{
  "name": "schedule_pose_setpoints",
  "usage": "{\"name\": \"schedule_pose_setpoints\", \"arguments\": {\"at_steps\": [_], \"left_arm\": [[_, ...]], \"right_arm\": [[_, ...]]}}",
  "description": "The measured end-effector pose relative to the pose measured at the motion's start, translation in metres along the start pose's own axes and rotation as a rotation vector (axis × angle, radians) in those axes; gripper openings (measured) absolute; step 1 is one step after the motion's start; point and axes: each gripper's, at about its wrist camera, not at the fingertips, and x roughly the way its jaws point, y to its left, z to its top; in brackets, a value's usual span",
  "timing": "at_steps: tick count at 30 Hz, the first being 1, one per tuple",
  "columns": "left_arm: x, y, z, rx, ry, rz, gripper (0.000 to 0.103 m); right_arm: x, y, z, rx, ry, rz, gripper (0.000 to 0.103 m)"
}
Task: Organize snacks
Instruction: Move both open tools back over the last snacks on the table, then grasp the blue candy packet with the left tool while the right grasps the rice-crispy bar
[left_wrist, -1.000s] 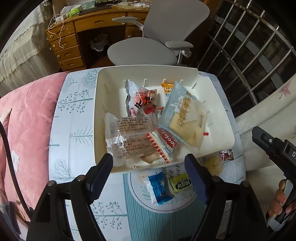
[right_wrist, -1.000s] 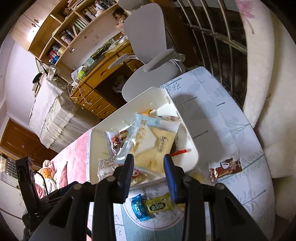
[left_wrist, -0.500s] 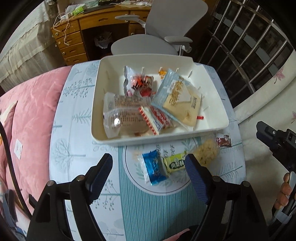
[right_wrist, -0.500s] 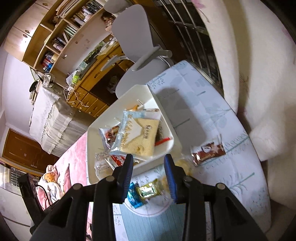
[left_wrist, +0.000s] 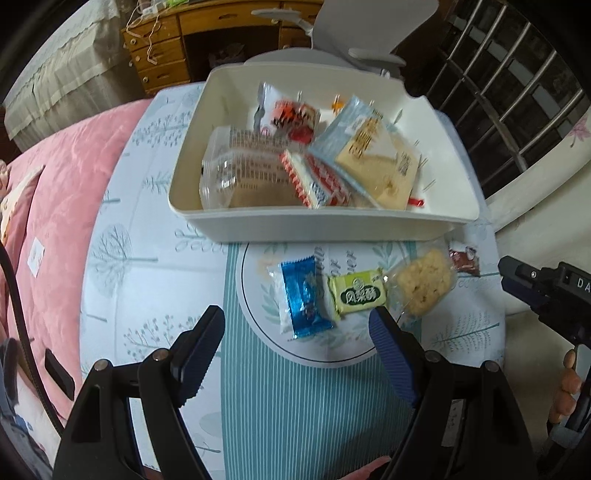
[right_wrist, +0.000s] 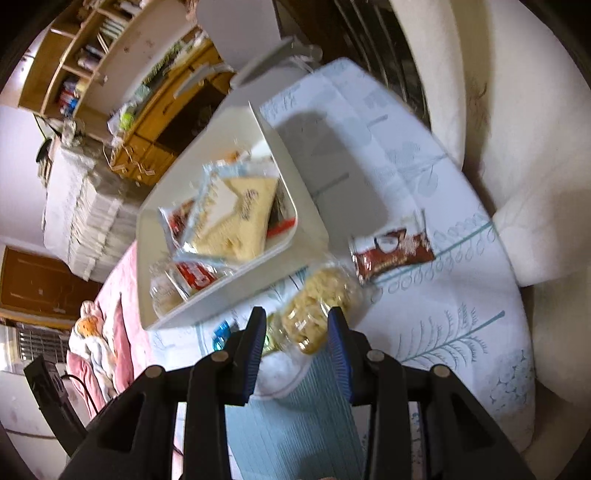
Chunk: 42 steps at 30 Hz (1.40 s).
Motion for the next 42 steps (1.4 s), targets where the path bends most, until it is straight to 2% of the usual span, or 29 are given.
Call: {"name": "schedule_pose_setpoints", "arguments": {"at_steps": [5,9,12,17,21,27,32,35,38,40,42], "left_arm": [[0.024,-0.001,-0.004,-0.019,0.049,0.01,0.079],[0.047,0.001,-0.002,-0.026,0.087,0.018,0.079],[0.064,0.002,-0.001,-0.035,0.107,0.015,0.079],[0.089,0.002,0.001,-0.04,0.135,0.025,0.079],[0.104,0.001,0.003,-0.063,0.146,0.011,0.079],[0.112,0.0,0.006,-0.08,0.119,0.015,0.076],[0.116,0.003,0.011,-0.126,0.093,-0.018,0.067],[0.116,0.01,0.008,-0.156,0.092,-0.047,0.06],[0.118,0.013,0.005,-0.17,0.085,-0.069,0.05],[0.12,0.014,0.005,-0.174,0.083,-0.079,0.039],[0.12,0.015,-0.001,-0.179,0.078,-0.091,0.037]], "right_arm": [[0.029,-0.008,-0.006,0.01,0.094,-0.018,0.035],[0.044,-0.009,-0.008,-0.011,0.111,-0.047,0.049],[0.053,-0.007,-0.009,-0.056,0.104,-0.072,0.055],[0.066,0.002,-0.015,-0.204,0.061,-0.093,0.067],[0.075,0.01,-0.023,-0.343,0.035,-0.113,0.068],[0.09,0.021,-0.033,-0.553,0.02,-0.153,0.079],[0.101,0.028,-0.043,-0.678,0.031,-0.168,0.089],[0.105,0.03,-0.047,-0.733,0.036,-0.183,0.09],[0.108,0.031,-0.048,-0.743,0.027,-0.185,0.093],[0.112,0.034,-0.049,-0.746,0.018,-0.205,0.094],[0.113,0.034,-0.048,-0.725,-0.005,-0.216,0.094]]}}
